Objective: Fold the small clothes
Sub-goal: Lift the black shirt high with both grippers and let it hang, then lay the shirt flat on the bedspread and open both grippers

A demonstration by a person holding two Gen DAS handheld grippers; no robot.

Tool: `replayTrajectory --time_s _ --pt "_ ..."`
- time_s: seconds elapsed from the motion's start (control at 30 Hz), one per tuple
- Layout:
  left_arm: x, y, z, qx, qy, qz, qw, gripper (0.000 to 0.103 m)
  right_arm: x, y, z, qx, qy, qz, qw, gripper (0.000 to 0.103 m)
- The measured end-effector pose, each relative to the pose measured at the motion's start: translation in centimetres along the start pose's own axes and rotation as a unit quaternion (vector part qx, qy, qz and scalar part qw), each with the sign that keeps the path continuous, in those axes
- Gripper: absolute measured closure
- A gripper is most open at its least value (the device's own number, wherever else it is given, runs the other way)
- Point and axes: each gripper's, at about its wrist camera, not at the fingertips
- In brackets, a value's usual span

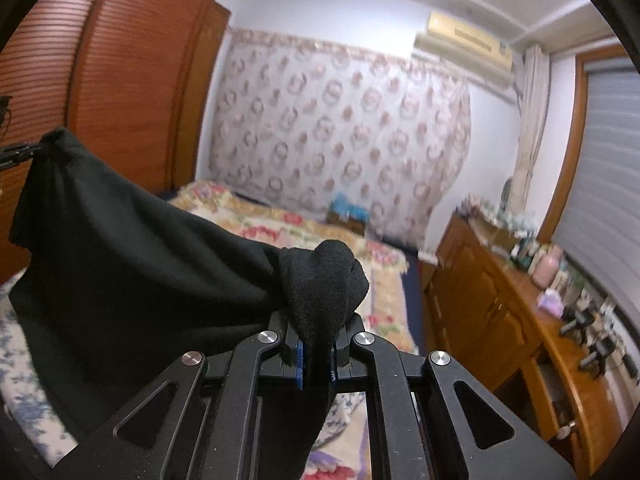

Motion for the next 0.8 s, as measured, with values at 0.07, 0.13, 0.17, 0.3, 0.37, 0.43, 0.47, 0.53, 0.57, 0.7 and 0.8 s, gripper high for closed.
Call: replayTrajectory --time_s 0.07,0.13,0.17,0.3,0.37,0.43,0.47,0.53,0.57,0.7,0.8 --pt "0.3 -0.3 -3.0 -0.021 0.009 -0.002 0.9997 0.097 0.2 -0.6 -3.2 -0.020 0.003 0.000 1.000 0.098" --pt "0.5 -0.6 -5.3 -0.035 0.020 -0.007 0.9992 0.097 0.8 -1.3 -6.2 -0.038 0.010 -0.008 0.999 0.098" --pt "0.7 -0.7 -6.4 -0.042 0.025 -0.009 0.9988 0.097 1.2 -1.6 -7.7 -0.048 0.013 -0.011 0.999 0.098" --pt "1.1 -0.9 -9.7 -0.066 0.033 -0.003 0.9973 0.097 2.6 -2.4 -12.5 -0.082 0.023 -0.028 0.996 0.098" --pt "1.4 -1.1 -11.2 -0.078 0.039 -0.008 0.9962 0.097 3.0 -3.0 -14.4 -0.100 0.029 -0.033 0.994 0.098" --pt "1.5 -1.2 -12.6 -0.091 0.041 -0.009 0.9949 0.097 3.1 -3.4 -15.9 -0.115 0.035 -0.035 0.992 0.097" --pt "1.5 -1.3 -13.4 -0.100 0.043 -0.008 0.9940 0.097 3.2 -3.6 -16.8 -0.123 0.039 -0.036 0.991 0.097" --pt "1.5 -1.4 -14.7 -0.113 0.048 -0.006 0.9924 0.097 3.3 -4.1 -18.1 -0.137 0.049 -0.039 0.989 0.097" --pt "1.5 -1.4 -15.3 -0.120 0.050 -0.005 0.9915 0.097 3.3 -4.3 -18.7 -0.143 0.054 -0.041 0.987 0.097" --pt "1.7 -2.0 -17.4 -0.152 0.048 -0.009 0.9872 0.095 3.3 -5.1 -20.9 -0.163 0.067 -0.048 0.983 0.097" --pt "1.5 -2.4 -18.5 -0.183 0.040 0.002 0.9823 0.093 3.3 -5.7 -22.3 -0.182 0.073 -0.059 0.979 0.096"
Point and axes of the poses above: each gripper's, at about its wrist camera, not at the fingertips, and z roughly against the way its jaws point, x to its right, y to its top, and after that the axes turned 9 degrees about z, right-handed
